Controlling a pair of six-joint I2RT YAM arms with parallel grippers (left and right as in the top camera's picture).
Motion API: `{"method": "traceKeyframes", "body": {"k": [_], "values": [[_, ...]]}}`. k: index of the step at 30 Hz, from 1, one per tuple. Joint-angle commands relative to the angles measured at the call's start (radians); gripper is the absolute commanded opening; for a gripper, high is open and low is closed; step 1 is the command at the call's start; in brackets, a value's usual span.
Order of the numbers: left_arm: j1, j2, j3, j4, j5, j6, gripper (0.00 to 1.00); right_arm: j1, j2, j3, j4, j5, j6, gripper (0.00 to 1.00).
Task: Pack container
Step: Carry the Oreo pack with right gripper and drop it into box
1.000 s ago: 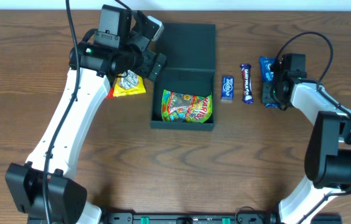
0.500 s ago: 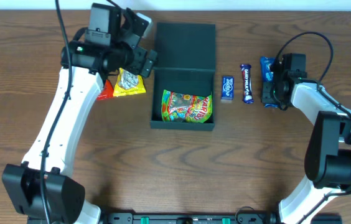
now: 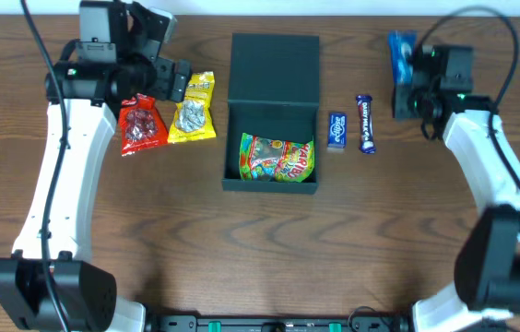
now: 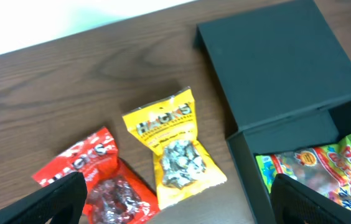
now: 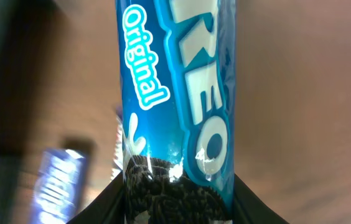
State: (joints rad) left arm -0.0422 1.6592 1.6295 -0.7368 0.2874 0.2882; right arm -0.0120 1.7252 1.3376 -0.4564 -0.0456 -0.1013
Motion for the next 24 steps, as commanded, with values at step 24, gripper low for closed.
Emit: {"method": "traceKeyframes", "body": {"k": [24], "values": [[0.214, -0.068, 0.019, 0.064, 0.061, -0.087, 0.95, 0.444, 0.039, 0.037, -0.126, -0.251, -0.926, 0.01]]}}
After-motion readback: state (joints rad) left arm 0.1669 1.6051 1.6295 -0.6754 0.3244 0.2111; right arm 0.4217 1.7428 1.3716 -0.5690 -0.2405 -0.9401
